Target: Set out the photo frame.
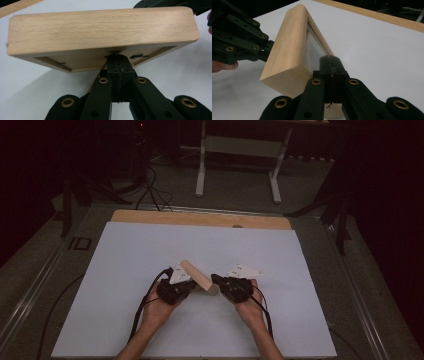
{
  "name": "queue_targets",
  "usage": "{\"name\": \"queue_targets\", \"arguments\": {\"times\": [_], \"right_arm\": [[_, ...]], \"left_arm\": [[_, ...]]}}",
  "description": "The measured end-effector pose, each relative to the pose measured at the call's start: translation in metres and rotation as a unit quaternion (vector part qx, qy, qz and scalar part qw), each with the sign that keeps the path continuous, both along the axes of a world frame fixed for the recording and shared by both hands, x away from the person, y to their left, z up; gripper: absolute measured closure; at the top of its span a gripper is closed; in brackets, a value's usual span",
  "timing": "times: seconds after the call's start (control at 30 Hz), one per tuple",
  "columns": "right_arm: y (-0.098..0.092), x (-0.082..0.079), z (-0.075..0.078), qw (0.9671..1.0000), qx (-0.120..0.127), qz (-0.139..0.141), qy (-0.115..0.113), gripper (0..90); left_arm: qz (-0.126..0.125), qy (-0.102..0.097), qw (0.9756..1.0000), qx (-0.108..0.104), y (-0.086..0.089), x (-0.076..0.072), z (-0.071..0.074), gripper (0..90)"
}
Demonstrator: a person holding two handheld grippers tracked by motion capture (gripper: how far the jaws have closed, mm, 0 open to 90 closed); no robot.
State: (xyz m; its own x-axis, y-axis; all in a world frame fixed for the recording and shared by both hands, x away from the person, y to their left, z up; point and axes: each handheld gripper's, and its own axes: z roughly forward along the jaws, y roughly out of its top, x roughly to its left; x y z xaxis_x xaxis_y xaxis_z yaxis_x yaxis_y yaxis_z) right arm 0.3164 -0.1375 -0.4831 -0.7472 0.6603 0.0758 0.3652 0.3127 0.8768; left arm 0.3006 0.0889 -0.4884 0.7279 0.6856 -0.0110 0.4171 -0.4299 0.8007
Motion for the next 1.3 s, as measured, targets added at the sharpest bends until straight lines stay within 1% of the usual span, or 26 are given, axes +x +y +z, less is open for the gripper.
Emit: {"name": "queue_targets", "arguments": {"times": [0.27, 0.7, 1.1, 1.3], "right_arm": [[0.001, -0.002, 0.0, 1.0, -0.004, 0.004, 0.0, 89.9], [-0.001, -0.005, -0.005, 0.9998, -0.016, 0.008, 0.008, 89.8], [0.002, -0.009, -0.006, 0.9995, -0.024, 0.017, 0.005, 89.9], [0.005, -0.012, -0.006, 0.9994, -0.026, 0.024, 0.005, 89.9]], "left_arm": [[0.0, 0.0, 1.0, -0.001, 0.001, 0.002, -0.001, 89.6], [0.008, -0.003, 1.0, -0.003, 0.002, 0.004, -0.002, 89.6], [0.007, -0.001, 1.0, -0.002, 0.005, 0.005, -0.002, 89.6], [0.011, 0.0, 0.9999, -0.005, 0.007, 0.006, -0.002, 89.6]]}}
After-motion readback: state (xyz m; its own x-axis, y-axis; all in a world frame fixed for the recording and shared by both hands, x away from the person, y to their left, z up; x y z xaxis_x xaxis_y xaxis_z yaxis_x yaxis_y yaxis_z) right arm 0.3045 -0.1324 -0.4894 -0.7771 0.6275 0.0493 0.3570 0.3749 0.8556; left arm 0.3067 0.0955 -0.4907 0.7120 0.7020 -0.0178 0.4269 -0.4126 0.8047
